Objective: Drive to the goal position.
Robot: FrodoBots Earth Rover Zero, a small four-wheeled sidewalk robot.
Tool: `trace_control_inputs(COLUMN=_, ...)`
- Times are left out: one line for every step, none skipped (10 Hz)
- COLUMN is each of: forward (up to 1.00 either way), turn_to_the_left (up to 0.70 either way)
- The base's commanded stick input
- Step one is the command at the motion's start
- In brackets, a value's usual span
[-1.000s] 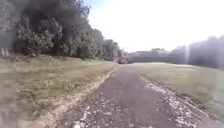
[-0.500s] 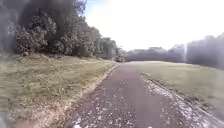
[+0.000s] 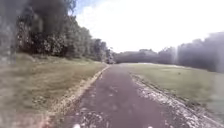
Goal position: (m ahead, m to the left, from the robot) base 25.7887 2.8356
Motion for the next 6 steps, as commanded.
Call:
trace_control_inputs(forward=0.7, turn_to_the_left=0.0)
trace_control_inputs(forward=0.7, turn_to_the_left=0.0)
trace_control_inputs(forward=0.7, turn_to_the_left=0.0)
trace_control_inputs(forward=0.7, turn_to_the_left=0.0)
trace_control_inputs(forward=0.7, turn_to_the_left=0.0)
trace_control_inputs(forward=0.7, turn_to_the_left=0.0)
